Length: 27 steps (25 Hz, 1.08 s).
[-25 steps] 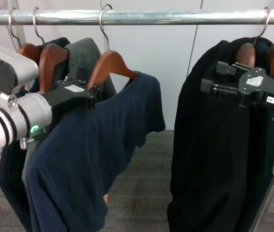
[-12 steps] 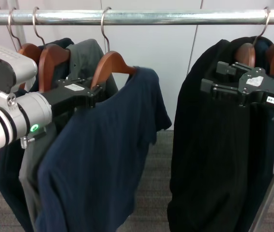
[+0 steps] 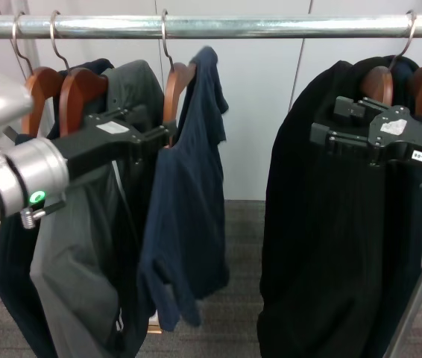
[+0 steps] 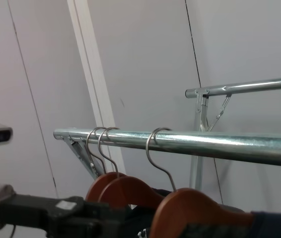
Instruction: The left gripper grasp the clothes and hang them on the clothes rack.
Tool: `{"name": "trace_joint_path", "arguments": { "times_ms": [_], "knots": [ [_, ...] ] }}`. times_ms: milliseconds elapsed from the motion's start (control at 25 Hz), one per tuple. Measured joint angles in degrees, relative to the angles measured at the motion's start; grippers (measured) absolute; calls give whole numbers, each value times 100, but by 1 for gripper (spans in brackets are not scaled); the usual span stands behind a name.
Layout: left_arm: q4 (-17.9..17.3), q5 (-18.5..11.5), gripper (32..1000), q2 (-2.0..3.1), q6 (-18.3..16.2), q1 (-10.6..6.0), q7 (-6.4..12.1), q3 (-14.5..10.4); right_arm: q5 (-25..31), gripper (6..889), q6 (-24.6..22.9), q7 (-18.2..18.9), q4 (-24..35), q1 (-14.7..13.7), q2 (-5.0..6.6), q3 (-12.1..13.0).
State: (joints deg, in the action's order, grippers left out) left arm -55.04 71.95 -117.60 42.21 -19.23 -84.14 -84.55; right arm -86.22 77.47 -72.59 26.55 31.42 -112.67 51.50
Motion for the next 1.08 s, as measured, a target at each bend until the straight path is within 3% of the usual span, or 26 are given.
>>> {"name": "trace_joint_path", "arguments": {
  "times_ms": [40, 160, 280, 360, 520, 640, 800, 1080],
  "knots": [
    [-56, -101, 644, 1, 210, 84, 92, 89, 0, 848, 1, 0, 0, -1, 0, 0],
    [-130, -387, 648, 7, 812, 290, 408, 329, 0, 848, 6, -2, -1, -6, 0, 0],
    [-128, -539, 650, 23, 1774, 435, 673, 704, 0, 848, 22, -9, -2, -12, 0, 0],
    [-93, -495, 650, 33, 2424, 477, 725, 970, 0, 848, 28, -11, 1, -13, 0, 0],
    [-52, -247, 650, 48, 3302, 565, 726, 1296, 0, 848, 35, -18, -3, -14, 11, 0],
    [-51, 6, 651, 43, 3551, 649, 729, 1324, 0, 848, 40, -24, -5, -14, 12, 0],
    [49, 261, 651, 22, 3566, 710, 740, 1305, -1, 848, 40, -25, -3, -14, 9, 0],
    [250, 274, 651, 30, 3575, 685, 750, 1335, -32, 848, 19, -40, -7, -14, 8, 25]
  ]
}}
